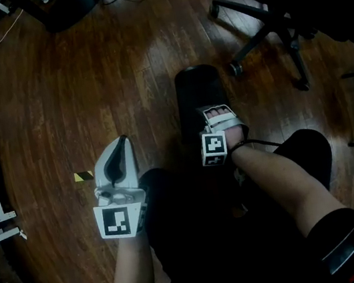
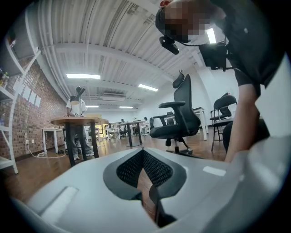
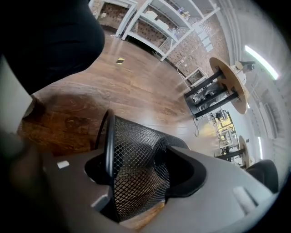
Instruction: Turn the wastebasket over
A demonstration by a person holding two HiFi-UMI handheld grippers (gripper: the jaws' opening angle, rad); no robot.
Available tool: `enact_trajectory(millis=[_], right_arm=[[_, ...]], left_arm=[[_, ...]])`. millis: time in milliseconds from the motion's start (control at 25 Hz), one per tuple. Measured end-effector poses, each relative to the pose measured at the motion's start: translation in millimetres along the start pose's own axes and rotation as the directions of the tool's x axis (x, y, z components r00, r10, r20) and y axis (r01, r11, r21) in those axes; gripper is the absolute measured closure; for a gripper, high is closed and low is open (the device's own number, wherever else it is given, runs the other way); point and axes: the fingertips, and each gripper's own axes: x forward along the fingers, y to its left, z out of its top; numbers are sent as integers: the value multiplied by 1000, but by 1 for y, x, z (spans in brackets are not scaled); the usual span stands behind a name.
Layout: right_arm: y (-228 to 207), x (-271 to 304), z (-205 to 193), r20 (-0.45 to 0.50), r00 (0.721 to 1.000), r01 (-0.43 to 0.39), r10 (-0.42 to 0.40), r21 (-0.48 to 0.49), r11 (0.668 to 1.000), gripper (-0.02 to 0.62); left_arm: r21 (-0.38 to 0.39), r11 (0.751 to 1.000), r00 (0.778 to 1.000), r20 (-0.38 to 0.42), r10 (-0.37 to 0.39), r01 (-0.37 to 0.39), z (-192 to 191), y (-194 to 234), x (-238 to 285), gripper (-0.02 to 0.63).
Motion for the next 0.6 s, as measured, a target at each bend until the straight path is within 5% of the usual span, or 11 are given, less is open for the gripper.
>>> enact_trajectory(millis=[240, 400, 600], right_arm=[[-55, -15, -1, 64, 998, 13, -27, 203, 979, 404], [-109, -30, -8, 101, 992, 33, -77, 380, 924, 522], [-129, -31, -21, 140, 990, -69, -6, 528, 847, 545]], left_arm=[[-4, 1000, 1000, 17, 5, -5, 5, 1, -2, 606], [1, 1000, 1000, 10, 8, -8, 4, 3, -7, 606], [7, 1000, 1000, 12, 10, -10, 6, 0, -7, 606]])
